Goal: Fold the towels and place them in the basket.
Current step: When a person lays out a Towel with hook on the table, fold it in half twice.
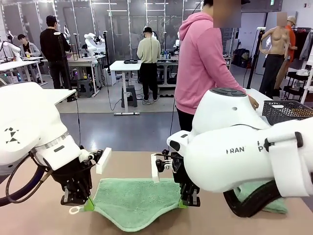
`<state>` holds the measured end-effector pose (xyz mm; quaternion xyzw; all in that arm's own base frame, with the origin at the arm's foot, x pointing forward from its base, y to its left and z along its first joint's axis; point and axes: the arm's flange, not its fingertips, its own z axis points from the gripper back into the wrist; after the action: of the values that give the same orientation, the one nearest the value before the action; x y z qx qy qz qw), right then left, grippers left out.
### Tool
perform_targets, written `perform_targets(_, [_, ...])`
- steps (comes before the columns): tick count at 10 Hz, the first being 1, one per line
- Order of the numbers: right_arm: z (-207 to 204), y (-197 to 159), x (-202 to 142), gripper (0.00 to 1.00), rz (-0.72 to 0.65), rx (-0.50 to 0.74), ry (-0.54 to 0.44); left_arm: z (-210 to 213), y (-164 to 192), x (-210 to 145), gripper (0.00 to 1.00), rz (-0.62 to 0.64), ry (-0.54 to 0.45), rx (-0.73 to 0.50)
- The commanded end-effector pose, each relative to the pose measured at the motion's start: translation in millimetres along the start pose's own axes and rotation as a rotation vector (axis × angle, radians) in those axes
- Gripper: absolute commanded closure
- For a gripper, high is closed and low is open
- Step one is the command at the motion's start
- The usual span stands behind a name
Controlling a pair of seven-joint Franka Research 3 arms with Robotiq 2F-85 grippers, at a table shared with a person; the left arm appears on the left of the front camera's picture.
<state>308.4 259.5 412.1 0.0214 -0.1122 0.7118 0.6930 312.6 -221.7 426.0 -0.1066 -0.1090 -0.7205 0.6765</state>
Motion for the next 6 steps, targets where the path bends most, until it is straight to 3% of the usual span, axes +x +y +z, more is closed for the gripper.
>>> perform_targets(1, [-3,-20,8,1.00,-0.032,0.007,0.011,-2,30,-3,1.00,-0.004,0.020,-0.020])
perform_targets(4, [-4,-71,8,1.00,-0.052,0.030,0.059,7,84,-2,1.00,-0.011,0.091,-0.022])
perform_targets(6, [-19,-106,5,1.00,-0.045,0.083,0.032,6,128,-1,1.00,-0.014,0.106,-0.055])
